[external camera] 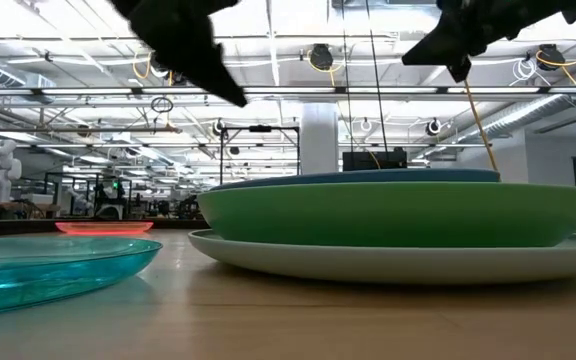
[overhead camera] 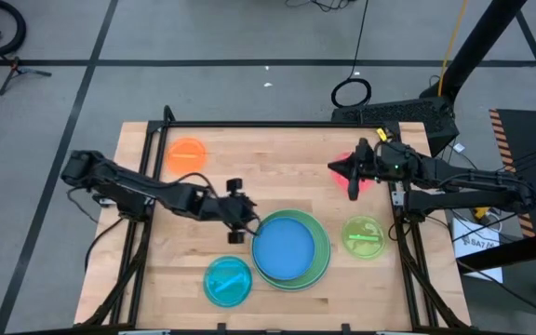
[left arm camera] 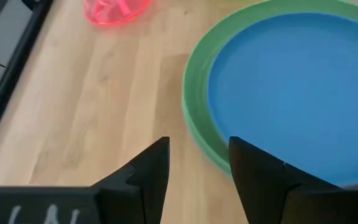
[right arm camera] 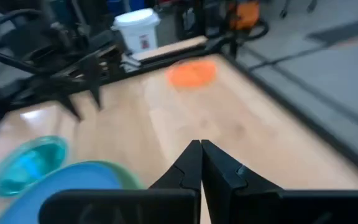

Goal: Stack plastic plates
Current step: Stack the transparent pink plate on the blue plate

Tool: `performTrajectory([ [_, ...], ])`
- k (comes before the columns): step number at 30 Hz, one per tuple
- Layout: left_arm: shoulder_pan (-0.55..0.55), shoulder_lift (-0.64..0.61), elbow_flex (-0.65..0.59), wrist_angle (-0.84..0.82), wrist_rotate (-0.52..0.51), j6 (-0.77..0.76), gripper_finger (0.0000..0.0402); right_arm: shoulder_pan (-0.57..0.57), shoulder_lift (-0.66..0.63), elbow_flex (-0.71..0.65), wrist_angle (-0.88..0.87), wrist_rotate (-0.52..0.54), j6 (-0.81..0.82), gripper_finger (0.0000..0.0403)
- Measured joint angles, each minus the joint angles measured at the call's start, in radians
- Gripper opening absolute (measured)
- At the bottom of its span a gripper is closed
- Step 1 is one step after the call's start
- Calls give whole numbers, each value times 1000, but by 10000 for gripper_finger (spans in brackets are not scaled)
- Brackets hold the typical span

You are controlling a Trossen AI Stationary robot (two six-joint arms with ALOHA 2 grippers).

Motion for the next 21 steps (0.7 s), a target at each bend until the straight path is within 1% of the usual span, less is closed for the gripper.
performTrajectory([
  [4, 2, -101, -150, 159, -1, 36, 170, 31, 39, 0, -22, -25, 109, 0],
  [6, 2, -135, -198, 241, -2, 66, 170, 55, 65, 0, -21, -26, 161, 0],
  [8, 3, -174, -237, 267, -2, 110, 170, 78, 107, 0, 10, -27, 203, 0],
  [10, 3, -194, -255, 300, -1, 182, 170, 99, 146, 0, 48, -28, 233, 0],
  [15, 35, -279, -266, 312, -2, 379, 170, 131, 246, 0, 185, -34, 253, 0],
  [17, 52, -334, -268, 307, 0, 417, 170, 134, 272, 2, 231, -48, 264, 0],
  [21, 81, -452, -267, 312, 14, 441, 170, 134, 312, 1, 289, -89, 272, 0],
])
